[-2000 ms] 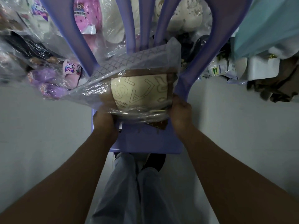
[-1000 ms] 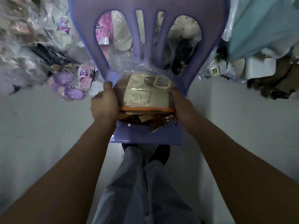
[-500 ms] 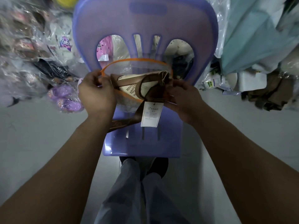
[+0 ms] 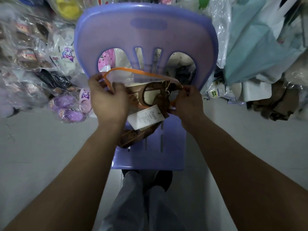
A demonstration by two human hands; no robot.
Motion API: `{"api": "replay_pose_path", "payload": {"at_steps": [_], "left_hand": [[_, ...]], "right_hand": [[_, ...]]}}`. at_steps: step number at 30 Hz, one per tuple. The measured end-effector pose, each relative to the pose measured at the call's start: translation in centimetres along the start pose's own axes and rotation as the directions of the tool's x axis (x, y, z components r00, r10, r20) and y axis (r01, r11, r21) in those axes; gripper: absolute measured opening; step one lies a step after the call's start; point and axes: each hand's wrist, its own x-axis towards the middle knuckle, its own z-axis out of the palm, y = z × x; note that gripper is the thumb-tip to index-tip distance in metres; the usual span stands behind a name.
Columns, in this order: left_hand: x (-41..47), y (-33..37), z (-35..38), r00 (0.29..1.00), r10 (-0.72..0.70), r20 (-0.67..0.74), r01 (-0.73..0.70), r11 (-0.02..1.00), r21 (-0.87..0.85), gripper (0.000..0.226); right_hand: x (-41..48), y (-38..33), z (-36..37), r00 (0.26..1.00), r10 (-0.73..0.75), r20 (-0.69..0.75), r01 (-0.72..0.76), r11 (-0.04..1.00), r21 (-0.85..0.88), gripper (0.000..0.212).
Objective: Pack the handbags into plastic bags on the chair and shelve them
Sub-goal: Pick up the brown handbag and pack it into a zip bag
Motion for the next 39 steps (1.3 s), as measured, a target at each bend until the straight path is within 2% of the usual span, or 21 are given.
{"api": "replay_pose_path", "payload": {"at_steps": [2, 3, 4, 5, 7, 9, 11, 12, 15, 18, 21, 24, 26, 28, 30, 34, 36, 39], "left_hand": [[-2.4, -0.4, 0.5, 0.966, 0.257, 0.01, -0.252, 0.938, 0.236, 0.064], [-3.6, -0.5, 0.6, 0.91, 0.413, 0.049, -0.405, 0.852, 0.331, 0.065], [-4.5, -0.4, 0.7, 0.829, 0.54, 0.142, -0.553, 0.757, 0.347, 0.062], [-5.0, -0.3, 0.9, 0.741, 0.615, 0.27, -0.672, 0.683, 0.287, 0.058], [-5.5, -0.8, 1.5, 0.594, 0.629, 0.502, -0.779, 0.605, 0.164, 0.055], [-5.4, -2.0, 2.1, 0.535, 0.542, 0.647, -0.812, 0.542, 0.217, 0.071], [-5.5, -3.1, 2.6, 0.55, 0.444, 0.707, -0.813, 0.481, 0.33, 0.091], [-5.6, -3.3, 2.9, 0.558, 0.438, 0.705, -0.816, 0.446, 0.368, 0.092], [-4.9, -2.9, 3.6, 0.566, 0.512, 0.646, -0.821, 0.416, 0.39, 0.07], [-3.7, -1.8, 3.8, 0.594, 0.492, 0.637, -0.785, 0.527, 0.325, 0.061], [-2.9, -0.2, 3.4, 0.637, 0.459, 0.619, -0.744, 0.578, 0.337, 0.053], [-1.4, 1.4, 2.6, 0.733, 0.375, 0.568, -0.619, 0.714, 0.328, 0.063], [-0.7, 2.0, 2.3, 0.804, 0.302, 0.512, -0.524, 0.767, 0.37, 0.066], [-0.6, 2.2, 2.3, 0.837, 0.265, 0.478, -0.5, 0.726, 0.473, 0.064], [-0.8, 2.4, 2.5, 0.821, 0.263, 0.507, -0.54, 0.646, 0.54, 0.061], [-0.1, 2.8, 2.8, 0.781, 0.203, 0.591, -0.595, 0.53, 0.604, 0.042], [-0.2, 2.8, 2.8, 0.778, 0.16, 0.607, -0.588, 0.524, 0.616, 0.045], [-0.6, 2.6, 2.4, 0.73, 0.098, 0.676, -0.597, 0.572, 0.562, 0.065]], "right_hand": [[-0.2, 0.3, 0.1, 0.993, 0.121, 0.001, -0.12, 0.984, 0.134, 0.017], [-0.2, 0.3, 0.1, 0.987, 0.156, 0.023, -0.158, 0.973, 0.169, 0.013], [0.0, 0.4, 0.1, 0.982, 0.183, 0.049, -0.188, 0.97, 0.157, 0.013], [0.0, 0.3, 0.0, 0.975, 0.207, 0.082, -0.217, 0.966, 0.139, 0.014], [0.4, -0.1, -0.2, 0.953, 0.272, 0.132, -0.291, 0.945, 0.15, 0.014], [0.5, -0.3, -0.3, 0.929, 0.323, 0.179, -0.358, 0.907, 0.223, 0.018], [0.7, -0.6, -0.3, 0.927, 0.318, 0.197, -0.363, 0.894, 0.263, 0.019], [0.8, -0.8, -0.2, 0.926, 0.315, 0.209, -0.365, 0.889, 0.277, 0.02], [1.3, -1.4, -0.3, 0.943, 0.281, 0.181, -0.321, 0.909, 0.264, 0.02], [1.5, -0.6, -0.3, 0.975, 0.22, 0.034, -0.222, 0.954, 0.2, 0.019], [1.0, 0.0, -0.4, 0.995, 0.092, -0.036, -0.092, 0.996, -0.018, 0.02], [0.7, 0.3, -0.6, 0.997, 0.031, 0.072, -0.011, 0.964, -0.267, 0.046], [0.5, 0.1, -0.4, 0.985, 0.073, 0.153, -0.024, 0.954, -0.3, 0.058], [0.3, -0.7, -0.1, 0.97, 0.144, 0.194, -0.116, 0.982, -0.149, 0.062], [0.2, -2.1, -0.1, 0.963, 0.171, 0.21, -0.188, 0.98, 0.067, 0.058], [0.1, -2.8, 0.7, 0.988, 0.132, 0.085, -0.149, 0.958, 0.243, 0.055], [0.1, -1.9, 1.4, 0.986, 0.159, 0.042, -0.164, 0.92, 0.355, 0.051], [0.5, -0.9, 1.9, 0.965, 0.25, 0.075, -0.256, 0.843, 0.473, 0.05]]}}
